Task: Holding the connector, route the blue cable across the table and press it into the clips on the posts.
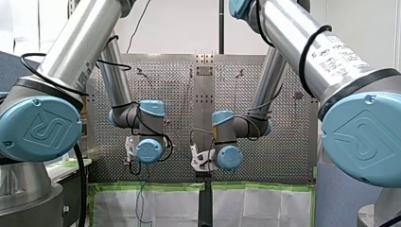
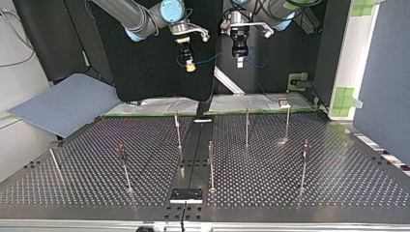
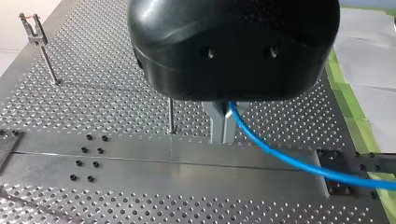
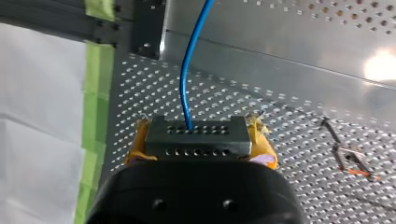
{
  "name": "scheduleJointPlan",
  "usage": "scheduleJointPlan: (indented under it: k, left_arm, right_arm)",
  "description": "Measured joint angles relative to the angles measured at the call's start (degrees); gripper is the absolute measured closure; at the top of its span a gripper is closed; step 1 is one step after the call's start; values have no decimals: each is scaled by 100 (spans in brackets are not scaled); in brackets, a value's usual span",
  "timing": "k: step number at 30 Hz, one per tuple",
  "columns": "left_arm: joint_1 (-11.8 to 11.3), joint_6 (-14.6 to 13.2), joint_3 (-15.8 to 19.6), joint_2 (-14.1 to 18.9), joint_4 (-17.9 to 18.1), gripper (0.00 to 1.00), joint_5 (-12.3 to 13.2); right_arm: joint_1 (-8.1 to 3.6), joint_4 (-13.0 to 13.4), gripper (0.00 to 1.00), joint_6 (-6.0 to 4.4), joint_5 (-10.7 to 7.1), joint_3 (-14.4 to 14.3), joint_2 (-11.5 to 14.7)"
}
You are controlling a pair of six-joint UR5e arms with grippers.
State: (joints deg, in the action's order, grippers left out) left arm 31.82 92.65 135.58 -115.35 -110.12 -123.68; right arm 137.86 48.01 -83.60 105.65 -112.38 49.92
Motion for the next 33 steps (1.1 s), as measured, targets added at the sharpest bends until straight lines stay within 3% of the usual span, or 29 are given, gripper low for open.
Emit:
scheduleJointPlan:
  k: [4, 9, 13, 18, 26, 33]
  left_arm:
    - [32, -111, 65, 110, -112, 100, -60]
    - [20, -331, 95, 340, -342, 100, -103]
    - [-39, -353, 82, 527, -529, 100, -188]
    - [-95, -342, -33, 779, -778, 100, -412]
    - [-183, -356, -246, 1198, -1199, 100, -829]
    - [-307, -352, -442, 1523, -1522, 100, -1153]
  right_arm:
    - [2, -209, 100, -34, -30, 48, 44]
    - [119, -454, 100, -237, -73, 259, 268]
    - [136, -422, 100, -419, -197, 379, 452]
    - [129, -556, 100, -639, -442, 608, 708]
    - [117, -972, 100, -811, -872, 996, 1140]
    - [114, -1199, 100, -944, -1207, 1158, 1485]
